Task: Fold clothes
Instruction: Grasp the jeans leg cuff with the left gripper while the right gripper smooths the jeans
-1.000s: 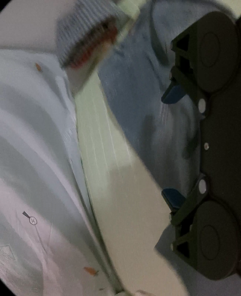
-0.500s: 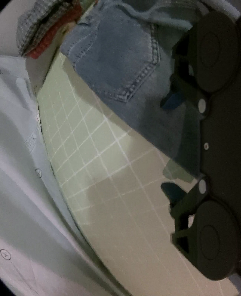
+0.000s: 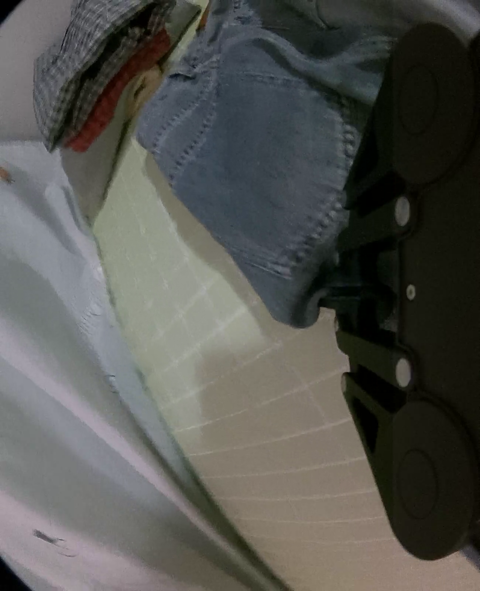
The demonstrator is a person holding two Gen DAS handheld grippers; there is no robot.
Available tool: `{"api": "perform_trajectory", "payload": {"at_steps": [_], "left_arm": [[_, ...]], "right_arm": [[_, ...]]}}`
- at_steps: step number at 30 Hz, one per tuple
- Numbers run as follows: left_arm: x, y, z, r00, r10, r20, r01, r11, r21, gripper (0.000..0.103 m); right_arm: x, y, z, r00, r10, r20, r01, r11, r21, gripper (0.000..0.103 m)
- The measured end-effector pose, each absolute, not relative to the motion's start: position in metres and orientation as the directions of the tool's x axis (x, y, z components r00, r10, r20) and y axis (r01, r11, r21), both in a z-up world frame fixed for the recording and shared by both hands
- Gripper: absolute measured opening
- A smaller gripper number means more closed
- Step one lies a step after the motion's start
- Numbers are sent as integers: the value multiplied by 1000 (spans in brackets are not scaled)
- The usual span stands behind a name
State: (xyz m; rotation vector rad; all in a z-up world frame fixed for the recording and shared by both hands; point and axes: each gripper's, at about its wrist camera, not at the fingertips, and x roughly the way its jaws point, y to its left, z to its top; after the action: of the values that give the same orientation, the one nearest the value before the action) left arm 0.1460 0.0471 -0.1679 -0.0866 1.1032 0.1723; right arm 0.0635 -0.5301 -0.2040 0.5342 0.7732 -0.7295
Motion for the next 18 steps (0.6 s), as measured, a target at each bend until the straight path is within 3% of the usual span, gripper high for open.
{"api": "perform_trajectory", "payload": {"at_steps": [6, 14, 16, 18], "left_arm": [[136, 21, -106, 549, 86, -831, -147, 989, 6, 11], [165, -49, -34, 744, -14, -668, 15, 1000, -5, 12], [186, -69, -38, 744, 4, -668, 16, 1000, 24, 28], [205, -84, -49, 727, 48, -685, 4, 997, 74, 38]], "right_arm": [[42, -550, -161, 617, -427, -661, 711, 662, 236, 4], [34, -592, -128, 658, -502, -561, 723, 628, 287, 4], [38, -607, -125, 647, -534, -544, 742, 603, 291, 5], [48, -620, -128, 616, -537, -576, 759, 601, 250, 15]]}}
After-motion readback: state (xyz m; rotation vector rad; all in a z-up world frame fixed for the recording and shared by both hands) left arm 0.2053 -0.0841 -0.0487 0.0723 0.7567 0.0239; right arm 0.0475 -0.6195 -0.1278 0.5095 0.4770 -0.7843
